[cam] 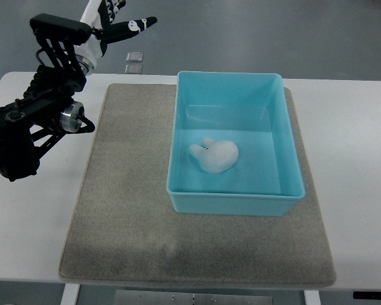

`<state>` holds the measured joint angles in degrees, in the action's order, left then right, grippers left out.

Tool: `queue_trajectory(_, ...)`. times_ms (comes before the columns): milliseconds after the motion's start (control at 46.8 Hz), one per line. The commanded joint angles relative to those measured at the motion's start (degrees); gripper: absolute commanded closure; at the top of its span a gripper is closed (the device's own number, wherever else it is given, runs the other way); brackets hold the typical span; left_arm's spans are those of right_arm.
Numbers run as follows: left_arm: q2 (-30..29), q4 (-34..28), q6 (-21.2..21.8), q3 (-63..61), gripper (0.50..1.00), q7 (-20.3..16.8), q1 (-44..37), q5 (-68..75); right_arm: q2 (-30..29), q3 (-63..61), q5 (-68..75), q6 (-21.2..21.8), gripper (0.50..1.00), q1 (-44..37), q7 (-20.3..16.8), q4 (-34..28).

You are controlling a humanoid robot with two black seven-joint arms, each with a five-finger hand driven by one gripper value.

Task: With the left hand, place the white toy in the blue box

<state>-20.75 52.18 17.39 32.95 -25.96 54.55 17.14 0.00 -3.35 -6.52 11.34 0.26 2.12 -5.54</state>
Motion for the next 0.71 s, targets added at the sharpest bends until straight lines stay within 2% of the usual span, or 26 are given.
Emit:
queue_trajectory(0, -0.08, -0.68, -0.95, 2.55, 0.508, 0.12, -0.24, -13.23, 0.00, 0.01, 0.02, 0.00, 0.564, 0.01, -0.01, 0.00)
queue_trajectory(128, -1.83, -0.77, -2.80, 2.64, 0.508, 0.30, -0.15, -27.85, 0.00, 0.01, -0.07, 0.00, 0.564, 0.01, -0.01, 0.00)
queue_trajectory(342, -3.24, -0.68, -5.43, 4.22, 0.508, 0.65, -2.52, -29.26, 0.00, 0.01, 0.02, 0.00, 0.564, 0.01, -0.01, 0.00)
queue_trajectory(513, -3.24, -0.68, -6.84, 9.49, 0.506, 4.86, -6.30, -29.79, 0.00, 0.01, 0.02, 0.00, 0.564, 0.01, -0.01, 0.00)
queue_trajectory(684, -3.24, -0.68, -7.98, 13.01, 0.506, 5.22, -8.32, -29.88, 0.00, 0.01, -0.07, 0.00, 0.564, 0.01, -0.01, 0.00)
